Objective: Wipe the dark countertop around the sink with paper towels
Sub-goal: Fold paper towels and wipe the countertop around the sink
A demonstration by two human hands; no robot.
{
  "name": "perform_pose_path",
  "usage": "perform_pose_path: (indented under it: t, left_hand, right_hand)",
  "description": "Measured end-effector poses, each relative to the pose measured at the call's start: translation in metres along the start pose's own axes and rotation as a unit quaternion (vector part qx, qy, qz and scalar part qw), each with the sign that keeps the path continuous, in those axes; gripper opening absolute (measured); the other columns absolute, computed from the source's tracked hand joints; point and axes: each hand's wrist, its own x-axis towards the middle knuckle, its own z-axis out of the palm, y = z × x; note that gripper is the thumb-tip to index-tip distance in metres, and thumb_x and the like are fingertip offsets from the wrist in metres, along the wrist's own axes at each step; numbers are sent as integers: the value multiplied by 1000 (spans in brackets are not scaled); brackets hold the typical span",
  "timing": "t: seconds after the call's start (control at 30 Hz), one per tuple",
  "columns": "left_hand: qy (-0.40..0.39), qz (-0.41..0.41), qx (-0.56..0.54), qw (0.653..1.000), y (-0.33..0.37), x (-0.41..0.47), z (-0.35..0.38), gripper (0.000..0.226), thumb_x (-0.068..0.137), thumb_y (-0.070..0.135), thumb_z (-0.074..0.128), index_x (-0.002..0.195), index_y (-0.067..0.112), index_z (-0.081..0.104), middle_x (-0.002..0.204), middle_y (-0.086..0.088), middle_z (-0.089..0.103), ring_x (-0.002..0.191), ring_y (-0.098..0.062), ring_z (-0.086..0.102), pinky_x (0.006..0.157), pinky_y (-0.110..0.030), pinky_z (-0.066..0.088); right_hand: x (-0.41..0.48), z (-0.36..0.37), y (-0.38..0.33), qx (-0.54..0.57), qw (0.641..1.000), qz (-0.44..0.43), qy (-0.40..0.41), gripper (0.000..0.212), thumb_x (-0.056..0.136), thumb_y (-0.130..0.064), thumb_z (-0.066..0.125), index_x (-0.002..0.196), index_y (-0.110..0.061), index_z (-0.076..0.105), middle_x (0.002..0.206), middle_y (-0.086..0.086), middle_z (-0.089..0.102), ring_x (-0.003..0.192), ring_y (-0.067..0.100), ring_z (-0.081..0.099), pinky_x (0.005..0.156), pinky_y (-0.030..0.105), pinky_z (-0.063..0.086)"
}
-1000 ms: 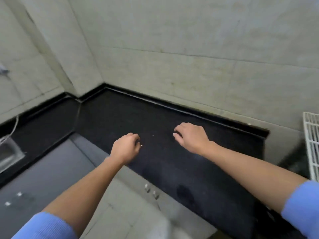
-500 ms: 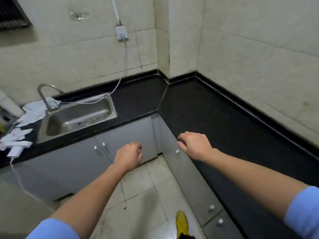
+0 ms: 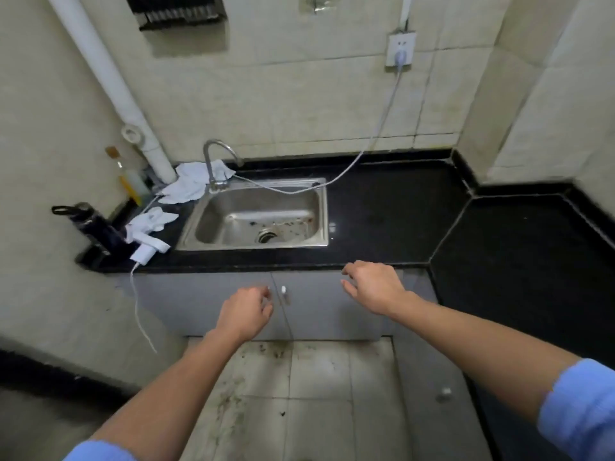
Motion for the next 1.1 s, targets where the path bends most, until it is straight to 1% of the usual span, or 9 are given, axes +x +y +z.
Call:
perform_pose_path:
  t: [0.1, 0.23, 0.4, 0.53, 0.67, 0.8, 0.9, 1.03, 1.1]
  left_hand:
    - [-2, -47, -5, 999, -53, 31, -4, 29, 91, 33, 51, 117, 23, 59, 111, -4, 66, 103, -26, 60, 80, -34, 49]
    - [-2, -72, -15, 997, -118, 87, -19, 29, 92, 31, 51, 118, 21, 57, 113, -4, 62, 105, -25, 58, 81, -35, 48]
    - [-7, -89, -25, 996, -183, 152, -46, 23, 87, 29, 53, 106, 19, 62, 106, -3, 64, 99, -26, 60, 79, -35, 49]
    - [-8, -114, -40, 993, -220, 193, -59, 21, 86, 29, 54, 102, 19, 63, 100, -3, 67, 94, -26, 62, 79, -36, 51]
    - [-20, -136, -59, 989, -250, 228, -57, 16, 86, 29, 54, 96, 20, 63, 95, -2, 66, 92, -24, 61, 76, -35, 51]
    - [-32, -177, -59, 982, -279, 261, -59, 20, 87, 29, 54, 102, 18, 62, 100, -4, 67, 96, -26, 61, 76, -34, 49]
    - [-30, -203, -48, 977, -299, 290, -67, 18, 87, 29, 54, 99, 17, 62, 100, -5, 66, 95, -28, 61, 74, -34, 49]
    - [-22, -255, -74, 964, -337, 325, -74, 24, 86, 26, 58, 105, 12, 63, 105, -9, 65, 98, -30, 61, 79, -38, 51]
    - [-25, -279, -79, 957, -360, 342, -74, 26, 85, 25, 58, 108, 12, 63, 109, -11, 60, 100, -31, 59, 81, -38, 50]
  right_hand:
    - [61, 16, -30, 3, 999, -37, -28, 37, 97, -42, 40, 126, -23, 54, 125, 1, 59, 110, 27, 59, 84, 38, 47]
    - [144, 31, -67, 8, 998, -62, -33, 34, 96, -42, 41, 119, -22, 57, 119, 2, 63, 104, 27, 60, 82, 38, 50]
    - [237, 26, -108, 25, 997, -71, -17, 30, 96, -38, 43, 116, -22, 59, 117, 1, 63, 103, 25, 60, 79, 35, 46]
    - [294, 32, -127, 43, 995, -88, -28, 29, 95, -43, 41, 110, -25, 58, 112, -1, 64, 93, 22, 62, 76, 36, 50]
    - [351, 50, -138, 49, 990, -112, -70, 31, 94, -43, 43, 116, -25, 57, 117, -2, 62, 101, 21, 60, 79, 34, 47]
    - [415, 63, -151, 61, 984, -136, -101, 36, 95, -42, 44, 125, -25, 54, 122, -2, 61, 105, 21, 60, 85, 35, 49]
    - [462, 73, -162, 77, 977, -155, -123, 40, 96, -42, 43, 130, -25, 52, 129, -1, 59, 111, 20, 59, 90, 35, 48]
    - [506, 88, -177, 77, 970, -167, -161, 40, 97, -41, 43, 133, -24, 50, 130, -1, 58, 113, 20, 57, 92, 35, 46]
    - [518, 100, -182, 80, 966, -165, -180, 41, 97, -41, 42, 133, -24, 50, 129, -1, 57, 112, 20, 56, 94, 37, 46]
